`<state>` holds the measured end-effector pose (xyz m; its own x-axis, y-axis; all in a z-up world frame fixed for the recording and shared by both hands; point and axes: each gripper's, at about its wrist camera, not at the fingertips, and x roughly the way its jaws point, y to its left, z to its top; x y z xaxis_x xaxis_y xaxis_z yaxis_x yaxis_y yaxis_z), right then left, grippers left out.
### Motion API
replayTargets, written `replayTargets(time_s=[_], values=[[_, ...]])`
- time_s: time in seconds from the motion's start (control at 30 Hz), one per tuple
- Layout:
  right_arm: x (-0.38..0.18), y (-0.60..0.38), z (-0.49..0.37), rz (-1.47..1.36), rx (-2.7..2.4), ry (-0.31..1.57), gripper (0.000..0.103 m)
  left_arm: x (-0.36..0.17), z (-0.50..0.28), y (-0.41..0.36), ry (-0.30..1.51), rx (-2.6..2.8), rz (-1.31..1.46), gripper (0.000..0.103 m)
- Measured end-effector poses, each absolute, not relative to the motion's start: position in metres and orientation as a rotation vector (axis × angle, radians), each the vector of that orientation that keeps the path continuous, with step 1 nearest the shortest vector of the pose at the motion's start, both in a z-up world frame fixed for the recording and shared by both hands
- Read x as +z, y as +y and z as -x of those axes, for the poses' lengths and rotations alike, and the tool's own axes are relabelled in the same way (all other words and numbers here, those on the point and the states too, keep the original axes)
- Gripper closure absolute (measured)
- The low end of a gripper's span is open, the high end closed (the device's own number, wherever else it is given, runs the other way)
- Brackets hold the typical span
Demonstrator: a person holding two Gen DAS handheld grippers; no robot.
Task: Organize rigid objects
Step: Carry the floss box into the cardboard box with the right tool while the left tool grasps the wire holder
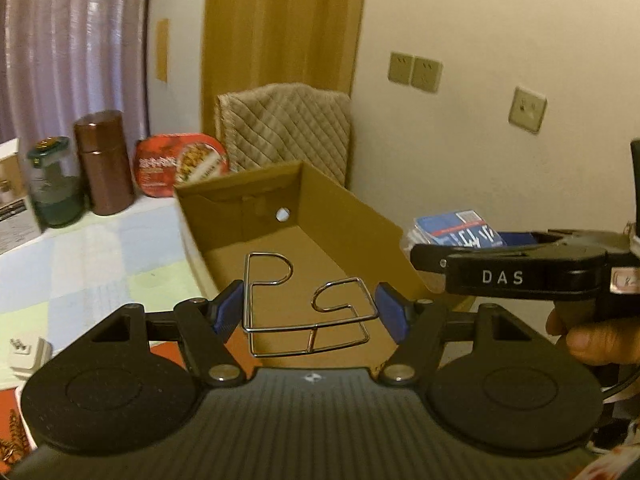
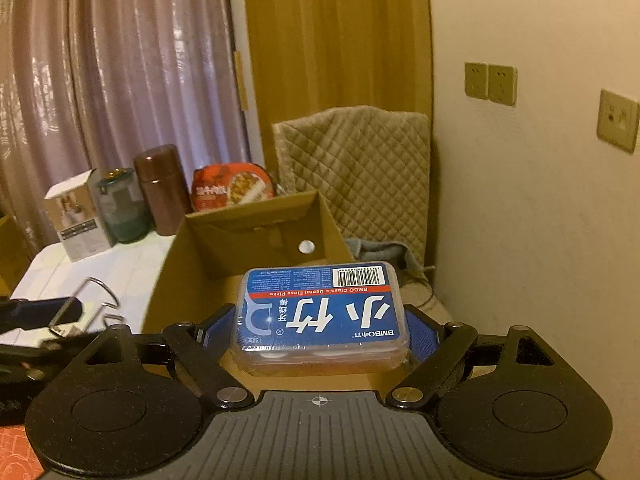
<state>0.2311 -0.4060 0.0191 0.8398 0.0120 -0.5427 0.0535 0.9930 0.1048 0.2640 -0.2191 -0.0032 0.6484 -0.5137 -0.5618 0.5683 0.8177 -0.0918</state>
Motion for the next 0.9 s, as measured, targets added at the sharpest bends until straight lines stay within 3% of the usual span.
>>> replayTargets(time_s=[0.27,0.37,0.9], values=[[0.004,-0.421,-0.242,-0.139,-0.031,0.592,0.02,-0.024,-0.272,-0.237,0.626,-0.636,-0.138,0.036],[0.003,-0.424,-0.244,-0.139,-0.032,0.592,0.02,-0.025,-0.271,-0.241,0.605,-0.629,-0.175,0.02],[-0.005,-0.406,-0.245,-0.127,0.016,0.607,0.02,-0.003,-0.255,-0.166,0.559,-0.447,-0.083,0.02]])
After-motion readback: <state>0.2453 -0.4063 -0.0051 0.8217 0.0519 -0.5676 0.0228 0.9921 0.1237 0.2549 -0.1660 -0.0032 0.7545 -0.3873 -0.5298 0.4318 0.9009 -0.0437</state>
